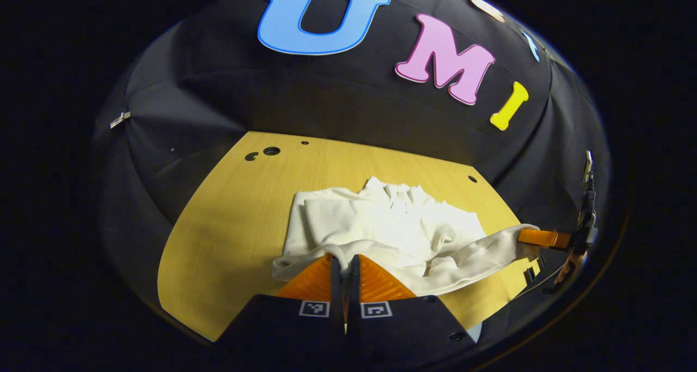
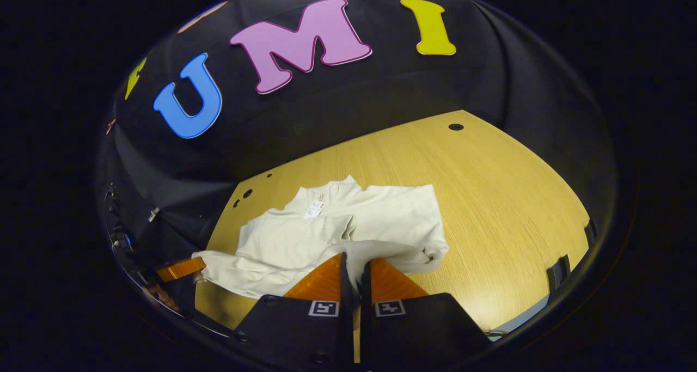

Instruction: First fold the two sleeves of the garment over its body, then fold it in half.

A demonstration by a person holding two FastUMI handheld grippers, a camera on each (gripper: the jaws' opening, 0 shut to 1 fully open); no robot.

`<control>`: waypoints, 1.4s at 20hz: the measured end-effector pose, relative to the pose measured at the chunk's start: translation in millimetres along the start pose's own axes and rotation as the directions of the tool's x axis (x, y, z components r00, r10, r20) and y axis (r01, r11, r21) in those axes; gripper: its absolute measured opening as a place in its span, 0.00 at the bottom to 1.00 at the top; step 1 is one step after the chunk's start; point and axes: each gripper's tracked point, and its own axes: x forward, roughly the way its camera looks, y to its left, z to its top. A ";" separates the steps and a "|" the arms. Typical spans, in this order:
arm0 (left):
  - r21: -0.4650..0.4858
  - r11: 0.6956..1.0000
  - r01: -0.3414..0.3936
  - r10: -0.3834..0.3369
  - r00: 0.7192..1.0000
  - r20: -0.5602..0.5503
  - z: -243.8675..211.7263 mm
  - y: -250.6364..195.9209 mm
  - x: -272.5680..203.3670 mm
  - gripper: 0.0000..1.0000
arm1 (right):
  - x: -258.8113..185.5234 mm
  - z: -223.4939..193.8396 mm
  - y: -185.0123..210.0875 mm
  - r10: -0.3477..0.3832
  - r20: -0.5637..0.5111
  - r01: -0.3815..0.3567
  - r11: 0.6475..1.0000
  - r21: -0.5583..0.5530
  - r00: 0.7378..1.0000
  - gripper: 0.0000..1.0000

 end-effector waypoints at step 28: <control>0.010 0.989 -0.150 0.150 0.981 -0.123 13.8 37.1 202.0 0.06 | 190.5 -5.2 -45.9 -0.151 -0.153 0.146 0.988 -0.044 0.977 0.19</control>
